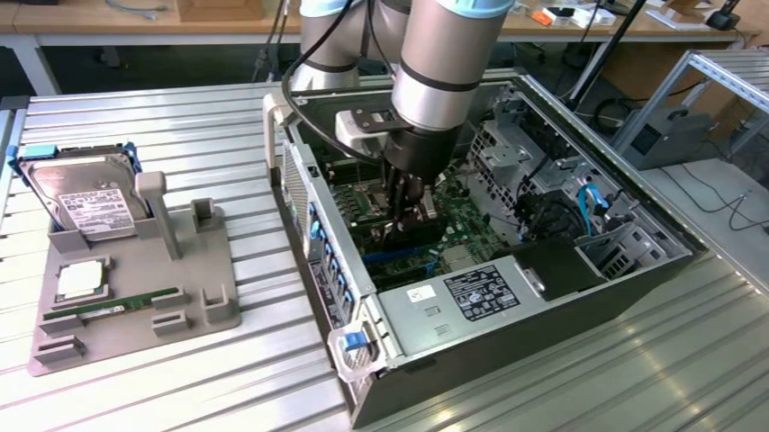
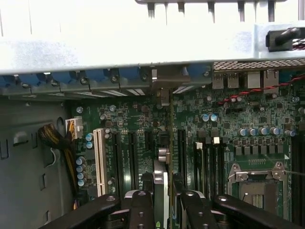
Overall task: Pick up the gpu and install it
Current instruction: 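Insert the gpu into the slot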
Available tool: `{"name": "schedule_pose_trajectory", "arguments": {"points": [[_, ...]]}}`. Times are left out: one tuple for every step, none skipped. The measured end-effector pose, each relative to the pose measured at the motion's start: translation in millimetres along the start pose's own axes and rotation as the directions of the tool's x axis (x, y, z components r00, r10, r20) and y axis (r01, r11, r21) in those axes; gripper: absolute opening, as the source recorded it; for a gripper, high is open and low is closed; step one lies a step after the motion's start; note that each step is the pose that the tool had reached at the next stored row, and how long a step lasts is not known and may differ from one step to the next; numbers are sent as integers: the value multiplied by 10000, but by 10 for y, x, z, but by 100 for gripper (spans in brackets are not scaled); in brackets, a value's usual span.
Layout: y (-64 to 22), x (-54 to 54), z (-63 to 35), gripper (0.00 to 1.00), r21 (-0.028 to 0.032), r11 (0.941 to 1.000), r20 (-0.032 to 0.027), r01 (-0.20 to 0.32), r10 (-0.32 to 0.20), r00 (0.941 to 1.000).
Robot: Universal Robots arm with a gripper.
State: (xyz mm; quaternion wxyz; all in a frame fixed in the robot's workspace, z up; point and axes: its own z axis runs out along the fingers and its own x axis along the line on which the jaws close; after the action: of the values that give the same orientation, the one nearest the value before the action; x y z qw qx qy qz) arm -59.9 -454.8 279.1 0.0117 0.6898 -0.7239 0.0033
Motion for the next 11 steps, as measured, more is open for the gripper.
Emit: {"name": "schedule_pose_trajectory", "arguments": {"points": [[-9, 0, -1, 27, -1, 10000, 1, -1, 1, 10000], [-28, -1, -2, 27, -3, 10000, 1, 0, 0, 10000], [-49, -2, 0, 27, -3, 10000, 6, 1, -1, 10000], [-51, -3, 3, 27, -3, 10000, 6, 5, -5, 10000], [-86, -5, 8, 27, -13, 10000, 9, 6, -5, 10000], [-148, -7, 12, 27, -32, 10000, 8, 6, -6, 10000], [-165, -8, 12, 27, -39, 10000, 3, 6, -6, 10000], [-162, -9, 21, 27, -38, 10000, 6, 5, -5, 10000], [-158, -18, 30, 27, -39, 10000, 4, 5, -5, 10000], [-143, -45, 35, 27, -38, 10000, 5, 4, -4, 10000], [-98, -71, 39, 27, -38, 10000, 5, 5, -5, 10000]]}}
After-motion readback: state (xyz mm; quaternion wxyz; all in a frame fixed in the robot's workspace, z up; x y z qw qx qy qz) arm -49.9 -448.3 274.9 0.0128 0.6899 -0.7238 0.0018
